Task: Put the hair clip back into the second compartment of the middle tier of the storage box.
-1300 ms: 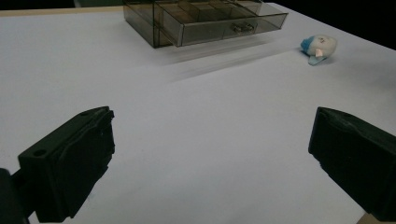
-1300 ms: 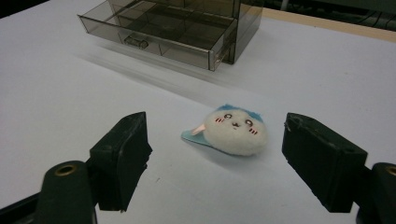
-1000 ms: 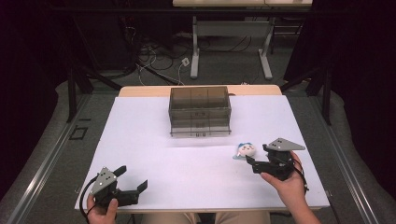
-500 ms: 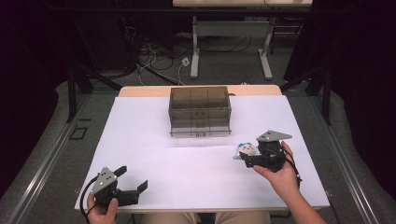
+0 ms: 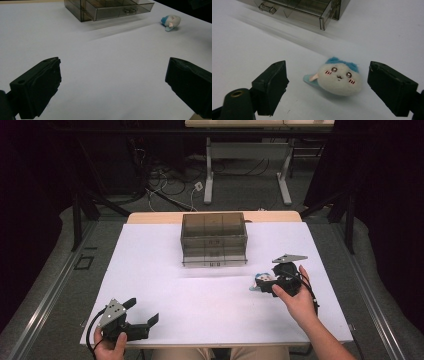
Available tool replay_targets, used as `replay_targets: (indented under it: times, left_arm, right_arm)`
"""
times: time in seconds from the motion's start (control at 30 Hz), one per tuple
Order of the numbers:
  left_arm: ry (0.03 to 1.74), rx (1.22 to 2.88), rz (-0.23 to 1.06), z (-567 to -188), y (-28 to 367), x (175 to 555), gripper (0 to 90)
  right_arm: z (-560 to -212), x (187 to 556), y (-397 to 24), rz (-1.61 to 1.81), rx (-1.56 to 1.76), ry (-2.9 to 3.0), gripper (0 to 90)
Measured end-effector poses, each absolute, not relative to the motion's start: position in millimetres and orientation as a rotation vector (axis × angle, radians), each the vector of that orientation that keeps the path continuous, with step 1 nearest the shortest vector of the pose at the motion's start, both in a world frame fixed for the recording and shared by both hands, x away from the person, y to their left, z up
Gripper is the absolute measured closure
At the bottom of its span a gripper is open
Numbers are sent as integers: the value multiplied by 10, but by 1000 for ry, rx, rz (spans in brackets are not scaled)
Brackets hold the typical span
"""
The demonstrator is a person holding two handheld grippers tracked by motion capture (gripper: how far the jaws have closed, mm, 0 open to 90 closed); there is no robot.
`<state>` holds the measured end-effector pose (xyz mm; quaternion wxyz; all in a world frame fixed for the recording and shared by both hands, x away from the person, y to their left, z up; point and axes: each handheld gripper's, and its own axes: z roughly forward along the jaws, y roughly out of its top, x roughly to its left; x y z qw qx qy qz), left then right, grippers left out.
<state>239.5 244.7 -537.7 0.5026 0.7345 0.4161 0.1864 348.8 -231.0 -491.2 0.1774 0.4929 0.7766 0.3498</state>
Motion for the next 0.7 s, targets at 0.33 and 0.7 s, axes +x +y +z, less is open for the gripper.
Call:
replay_targets:
  times: [0.33, 0.7]
  left_arm:
    - [1008, 1778, 443, -5385, 2446, 2401, 5]
    - [1013, 1782, 436, -5388, 2456, 2405, 6]
  right_arm:
    - [-4985, 3636, -2336, 952, 1478, 2195, 159]
    - [-5070, 3747, -2314, 900, 1522, 2196, 159]
